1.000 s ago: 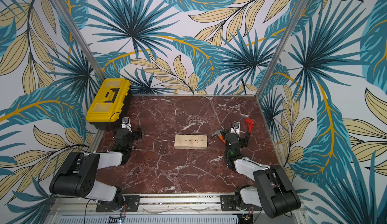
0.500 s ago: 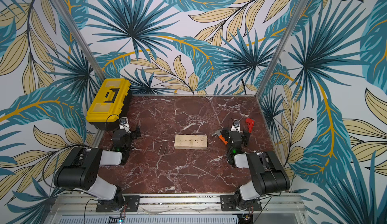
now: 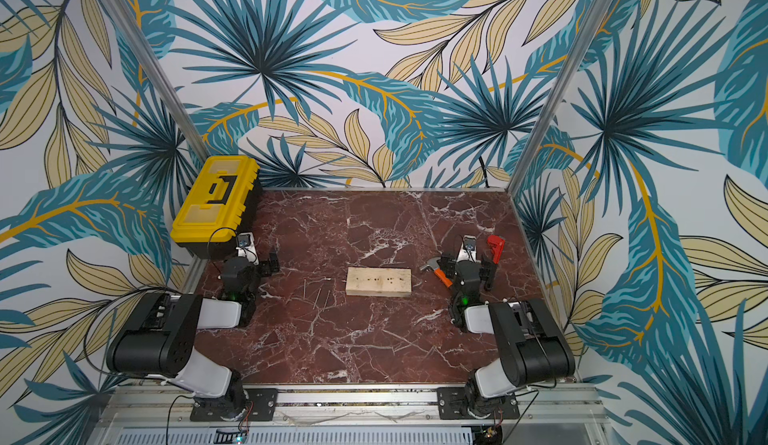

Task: Use a claw hammer to pull out a nail
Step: Reset both arms

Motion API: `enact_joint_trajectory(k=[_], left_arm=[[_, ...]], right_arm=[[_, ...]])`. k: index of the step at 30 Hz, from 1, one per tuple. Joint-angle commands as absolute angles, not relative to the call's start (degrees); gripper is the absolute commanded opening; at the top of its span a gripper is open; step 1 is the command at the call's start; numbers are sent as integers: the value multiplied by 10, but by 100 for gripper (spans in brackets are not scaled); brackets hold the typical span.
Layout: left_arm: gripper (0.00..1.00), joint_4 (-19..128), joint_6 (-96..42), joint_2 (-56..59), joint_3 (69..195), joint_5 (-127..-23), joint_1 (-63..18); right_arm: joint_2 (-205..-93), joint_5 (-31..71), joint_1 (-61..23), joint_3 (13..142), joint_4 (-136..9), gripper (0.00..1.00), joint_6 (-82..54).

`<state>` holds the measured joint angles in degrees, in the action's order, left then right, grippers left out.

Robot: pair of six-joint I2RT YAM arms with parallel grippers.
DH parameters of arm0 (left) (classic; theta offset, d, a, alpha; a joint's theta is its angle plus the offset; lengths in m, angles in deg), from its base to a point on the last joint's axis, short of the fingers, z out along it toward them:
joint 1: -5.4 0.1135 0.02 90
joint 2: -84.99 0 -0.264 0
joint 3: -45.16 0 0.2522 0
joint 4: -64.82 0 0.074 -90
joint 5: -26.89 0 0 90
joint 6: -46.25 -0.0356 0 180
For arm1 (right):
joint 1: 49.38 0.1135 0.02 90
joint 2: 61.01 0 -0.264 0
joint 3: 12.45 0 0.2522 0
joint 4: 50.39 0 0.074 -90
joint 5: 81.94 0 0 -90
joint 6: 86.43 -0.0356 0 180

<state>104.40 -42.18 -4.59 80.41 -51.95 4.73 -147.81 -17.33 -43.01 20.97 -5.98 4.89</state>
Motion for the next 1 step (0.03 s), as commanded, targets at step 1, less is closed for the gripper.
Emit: enact_joint_trajectory(k=[1], left_arm=[[100,1051,-420,-40,805,-533,52]], right_arm=[[-1485,-169,-430,203,-48,100,47]])
